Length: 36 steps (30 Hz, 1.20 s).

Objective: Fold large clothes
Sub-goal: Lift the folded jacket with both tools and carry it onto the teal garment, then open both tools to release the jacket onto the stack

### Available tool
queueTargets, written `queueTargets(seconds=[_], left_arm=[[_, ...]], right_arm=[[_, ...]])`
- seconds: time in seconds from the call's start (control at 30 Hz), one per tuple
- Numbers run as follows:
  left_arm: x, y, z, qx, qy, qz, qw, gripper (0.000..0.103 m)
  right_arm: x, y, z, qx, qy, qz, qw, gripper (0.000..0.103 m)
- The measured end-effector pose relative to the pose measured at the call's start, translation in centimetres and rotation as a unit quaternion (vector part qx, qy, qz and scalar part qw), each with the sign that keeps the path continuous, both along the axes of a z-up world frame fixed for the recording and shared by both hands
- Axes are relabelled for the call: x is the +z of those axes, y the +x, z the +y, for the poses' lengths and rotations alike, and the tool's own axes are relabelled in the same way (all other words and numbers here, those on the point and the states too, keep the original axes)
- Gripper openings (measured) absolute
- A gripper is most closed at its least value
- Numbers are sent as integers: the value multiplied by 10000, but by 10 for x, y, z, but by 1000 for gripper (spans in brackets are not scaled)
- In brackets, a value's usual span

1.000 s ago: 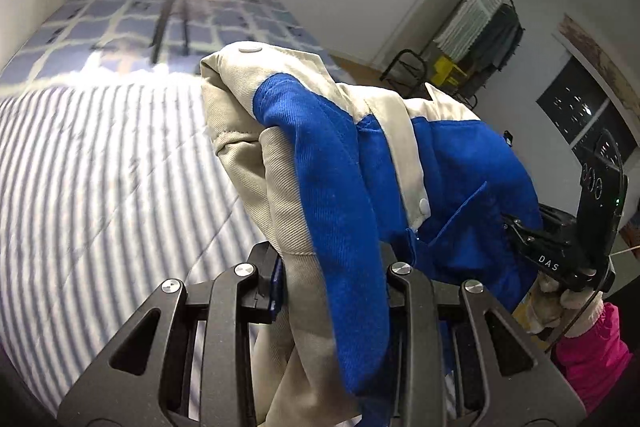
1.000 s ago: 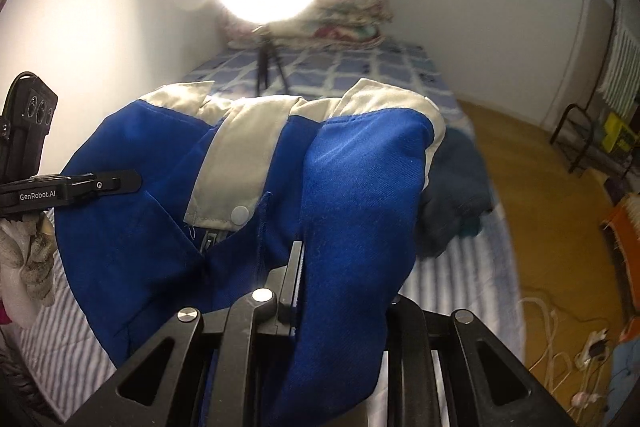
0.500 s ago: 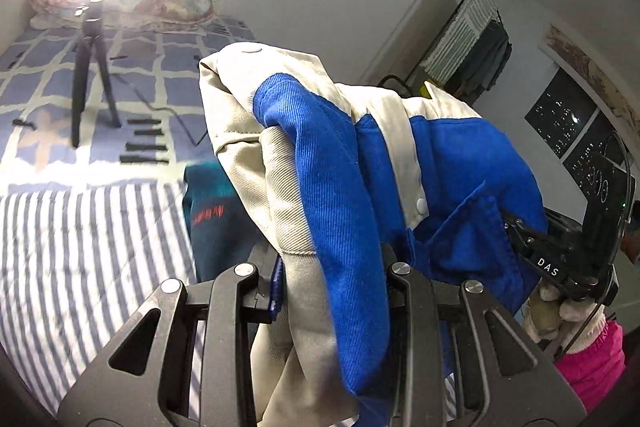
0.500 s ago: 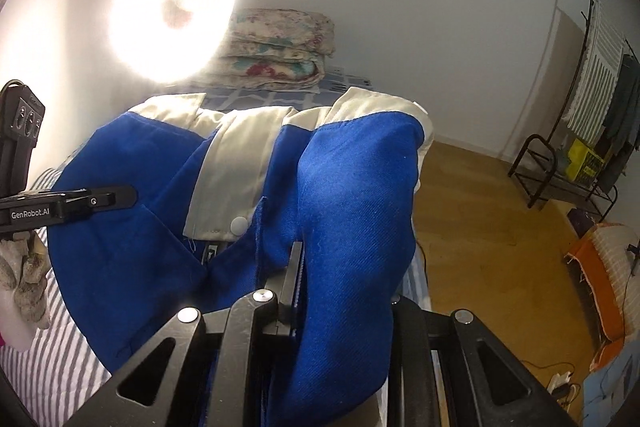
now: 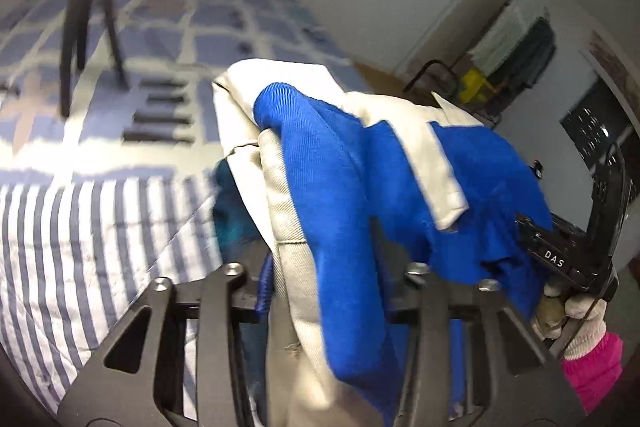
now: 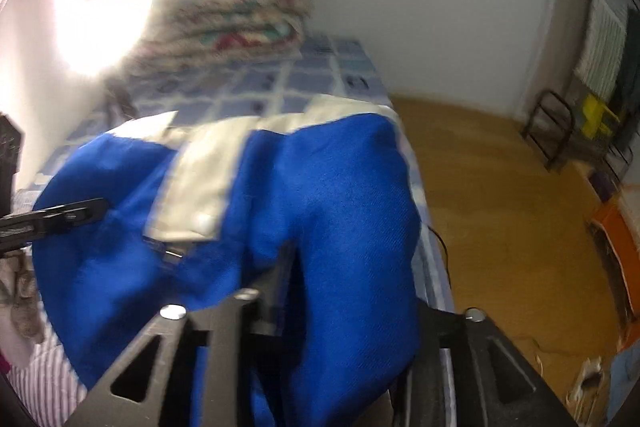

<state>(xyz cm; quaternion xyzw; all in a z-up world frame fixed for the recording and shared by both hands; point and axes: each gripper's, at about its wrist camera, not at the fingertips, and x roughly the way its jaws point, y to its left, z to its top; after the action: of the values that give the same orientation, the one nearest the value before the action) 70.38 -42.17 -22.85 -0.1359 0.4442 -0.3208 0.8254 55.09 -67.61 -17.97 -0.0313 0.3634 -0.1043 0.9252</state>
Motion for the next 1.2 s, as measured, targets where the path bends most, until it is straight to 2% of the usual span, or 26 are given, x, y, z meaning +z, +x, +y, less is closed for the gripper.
queueTargets(seconds=[0.07,0.1,0.23,0.4,0.6,0.8,0.9,1.07,1.2], left_arm=[[-3,-2,8,168,20,-82,9998,64],[-1,-4,10,181,53,-150,9997,65],[11,-14,16,161,254,-354,9989,65],[34,-34,33,277,190,-504,9982,65],[67,-81,55,215,279,-838,9959,65],[113,-146,85,209,330,-1066,9935,65],[144,-192,109,270,266,-1169,9924,65],[195,-278,146,216,349,-1560,9869,65],[226,-339,178,197,277,-1777,9835,65]], right_arm=[[-7,0,-2,-94,-25,63,9999,45],[-7,-3,-2,-110,-30,46,9999,46],[-2,-7,2,-281,-196,16,9994,50],[14,-18,13,-543,-342,-183,9978,57],[46,-62,33,-673,-422,-515,9955,59],[87,-134,86,-450,-527,-729,9949,60],[110,-182,116,-315,-445,-877,9946,67],[145,-265,172,-141,-539,-1074,9927,67],[158,-313,203,-105,-578,-1190,9912,70]])
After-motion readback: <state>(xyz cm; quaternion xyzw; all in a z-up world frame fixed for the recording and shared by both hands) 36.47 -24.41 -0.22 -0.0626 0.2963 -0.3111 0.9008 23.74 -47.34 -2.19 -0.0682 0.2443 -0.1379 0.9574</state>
